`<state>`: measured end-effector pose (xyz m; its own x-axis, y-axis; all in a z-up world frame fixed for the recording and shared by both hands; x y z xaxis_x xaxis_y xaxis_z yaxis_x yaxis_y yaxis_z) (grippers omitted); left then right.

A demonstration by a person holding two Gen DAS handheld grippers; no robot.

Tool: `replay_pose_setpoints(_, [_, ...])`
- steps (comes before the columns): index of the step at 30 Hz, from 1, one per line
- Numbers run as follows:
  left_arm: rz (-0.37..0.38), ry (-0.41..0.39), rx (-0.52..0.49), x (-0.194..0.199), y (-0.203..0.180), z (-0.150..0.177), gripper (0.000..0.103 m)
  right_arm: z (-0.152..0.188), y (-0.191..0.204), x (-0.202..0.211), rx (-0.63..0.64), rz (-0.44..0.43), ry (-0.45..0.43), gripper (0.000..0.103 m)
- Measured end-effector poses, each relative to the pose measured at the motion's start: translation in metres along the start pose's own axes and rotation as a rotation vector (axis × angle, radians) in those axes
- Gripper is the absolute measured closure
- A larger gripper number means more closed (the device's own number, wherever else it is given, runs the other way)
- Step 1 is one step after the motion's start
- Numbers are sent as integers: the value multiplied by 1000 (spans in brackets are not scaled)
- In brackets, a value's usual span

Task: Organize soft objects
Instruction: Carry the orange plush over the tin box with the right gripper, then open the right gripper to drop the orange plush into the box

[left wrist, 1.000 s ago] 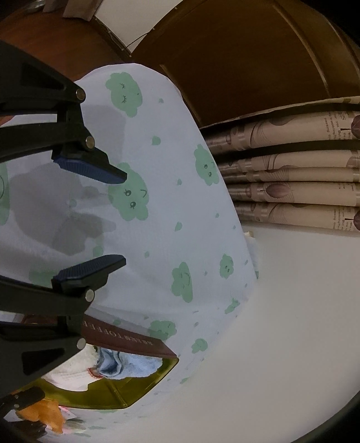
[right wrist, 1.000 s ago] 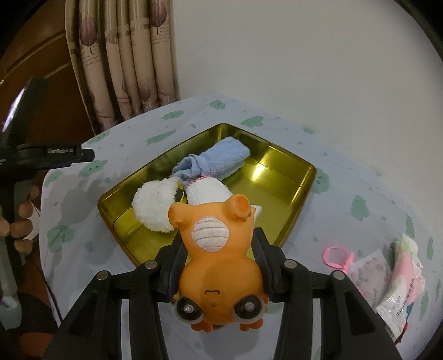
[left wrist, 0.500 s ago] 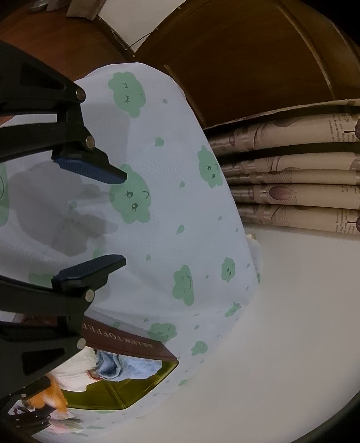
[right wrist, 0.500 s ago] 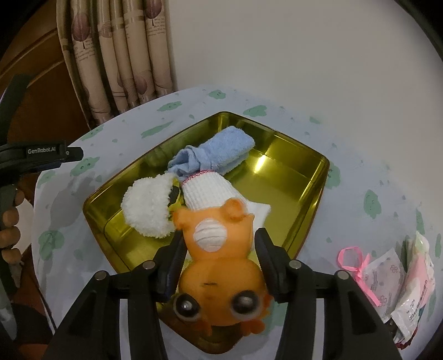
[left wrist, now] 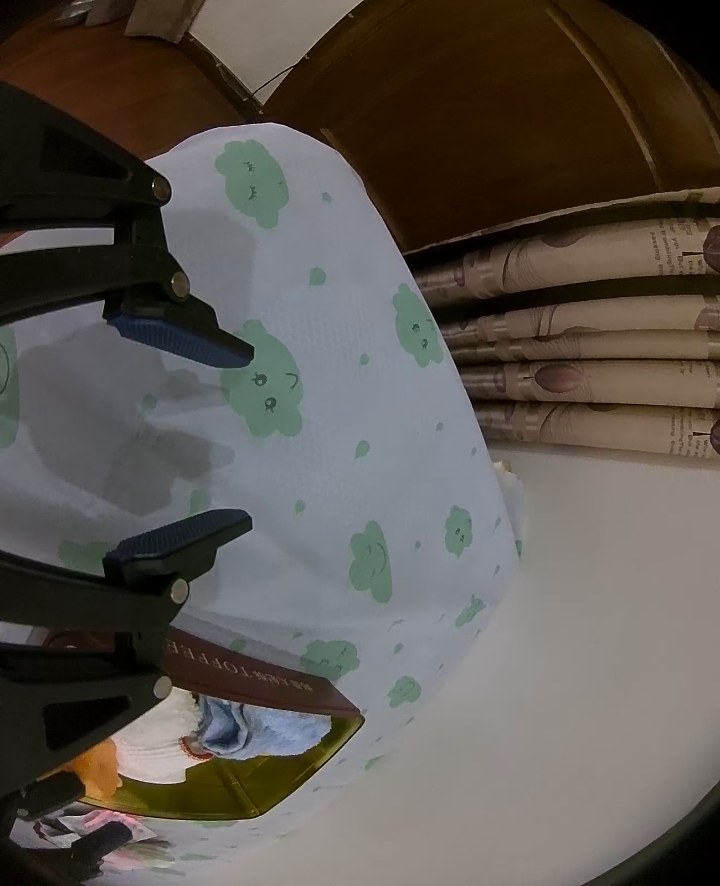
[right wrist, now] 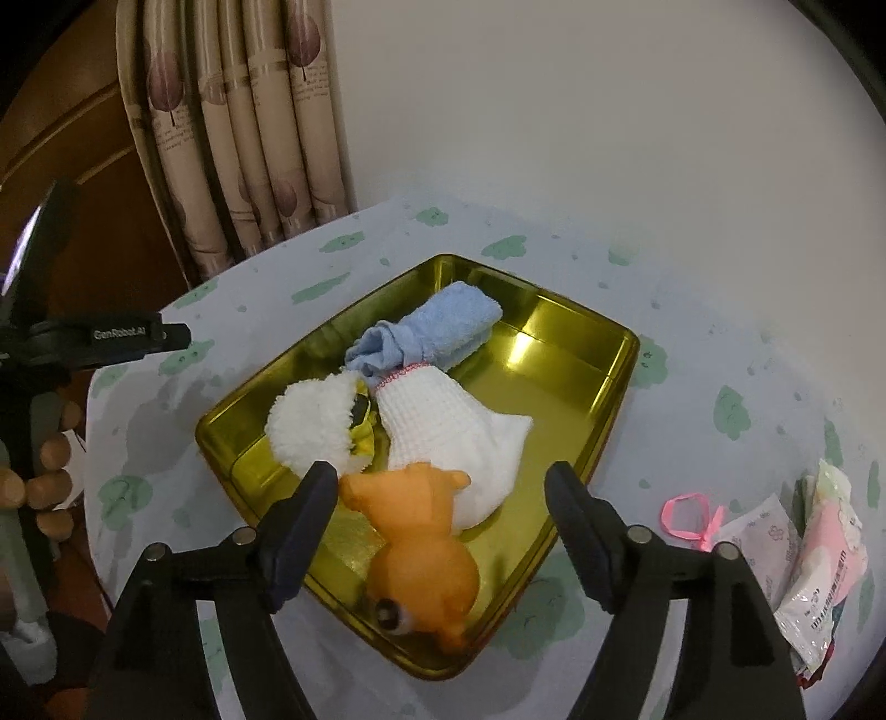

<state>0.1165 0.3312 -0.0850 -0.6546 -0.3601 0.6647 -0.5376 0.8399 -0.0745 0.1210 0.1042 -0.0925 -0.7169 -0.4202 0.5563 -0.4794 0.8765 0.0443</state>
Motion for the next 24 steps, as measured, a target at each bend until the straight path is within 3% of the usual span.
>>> replay_pose_setpoints(10, [7, -13, -40, 2, -10, 1, 48, 2, -44, 33, -79, 60, -42, 28])
replay_pose_setpoints(24, [13, -52, -129, 11, -28, 4, 48, 43, -233, 119, -238, 444, -69, 29])
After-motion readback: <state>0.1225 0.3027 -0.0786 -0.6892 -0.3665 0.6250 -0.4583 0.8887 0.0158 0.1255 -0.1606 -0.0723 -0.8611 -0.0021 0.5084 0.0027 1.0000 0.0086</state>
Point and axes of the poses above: each gripper's, at about its wrist camera, not at the fingertips, and x roughly against the way its jaws point, y to its left, z to its underside, the point moved 4 cm from there along -x, roughly the way its jaws point, and after that the axes turned 14 degrees about -y, right-handed, at the moved point
